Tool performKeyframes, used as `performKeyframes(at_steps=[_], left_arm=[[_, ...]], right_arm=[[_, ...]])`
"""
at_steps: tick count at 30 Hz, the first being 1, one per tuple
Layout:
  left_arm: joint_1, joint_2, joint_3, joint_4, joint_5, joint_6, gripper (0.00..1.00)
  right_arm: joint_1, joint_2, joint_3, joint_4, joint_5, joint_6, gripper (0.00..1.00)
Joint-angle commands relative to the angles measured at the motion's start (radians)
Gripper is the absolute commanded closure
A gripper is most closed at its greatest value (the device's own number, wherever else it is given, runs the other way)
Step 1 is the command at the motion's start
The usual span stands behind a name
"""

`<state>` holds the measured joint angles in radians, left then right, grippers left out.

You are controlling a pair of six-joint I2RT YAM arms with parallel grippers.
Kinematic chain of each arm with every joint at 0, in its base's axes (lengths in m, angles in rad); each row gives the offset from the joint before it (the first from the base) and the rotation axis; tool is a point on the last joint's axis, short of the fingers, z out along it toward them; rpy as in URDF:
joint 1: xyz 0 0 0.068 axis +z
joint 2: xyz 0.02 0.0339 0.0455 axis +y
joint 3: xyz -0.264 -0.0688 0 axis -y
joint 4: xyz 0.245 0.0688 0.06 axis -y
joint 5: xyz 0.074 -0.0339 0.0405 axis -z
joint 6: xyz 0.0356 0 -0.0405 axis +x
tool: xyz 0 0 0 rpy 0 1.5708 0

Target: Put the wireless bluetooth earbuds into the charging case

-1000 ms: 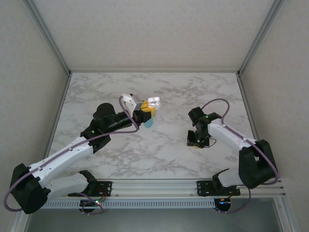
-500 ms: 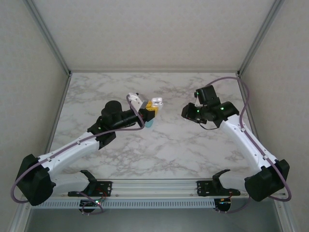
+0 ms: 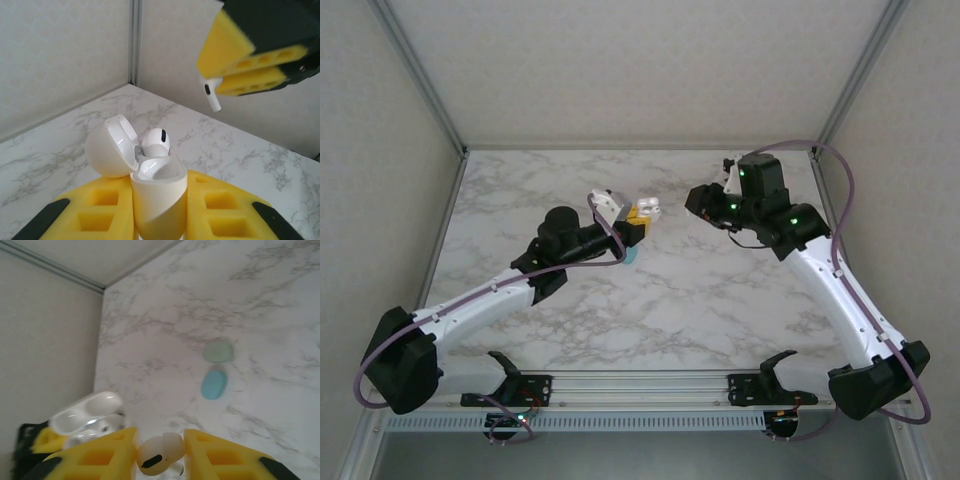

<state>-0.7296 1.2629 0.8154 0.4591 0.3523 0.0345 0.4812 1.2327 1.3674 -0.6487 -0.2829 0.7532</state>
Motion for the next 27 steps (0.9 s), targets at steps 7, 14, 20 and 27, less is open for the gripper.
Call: performKeyframes(at_steps=[7,14,20,27], left_arm=[[-0.011,0.033,0.022,0.102,0.000,0.001,1.00],[-0.014,0.038,0.021,0.122,-0.005,0.005,1.00],[-0.014,0.032,0.019,0.124,-0.019,0.002,1.00],[-0.017,0.030,0.019,0.136,-0.024,-0.016,1.00]], right_arm=[[0.070,0.020,0.031,0.192,-0.039,0.120,0.69],[0.137,0.053,0.038,0.250,-0.006,0.152,0.69],[0.190,0.065,0.025,0.266,0.039,0.162,0.69],[0.211,0.059,0.007,0.267,0.080,0.160,0.69]])
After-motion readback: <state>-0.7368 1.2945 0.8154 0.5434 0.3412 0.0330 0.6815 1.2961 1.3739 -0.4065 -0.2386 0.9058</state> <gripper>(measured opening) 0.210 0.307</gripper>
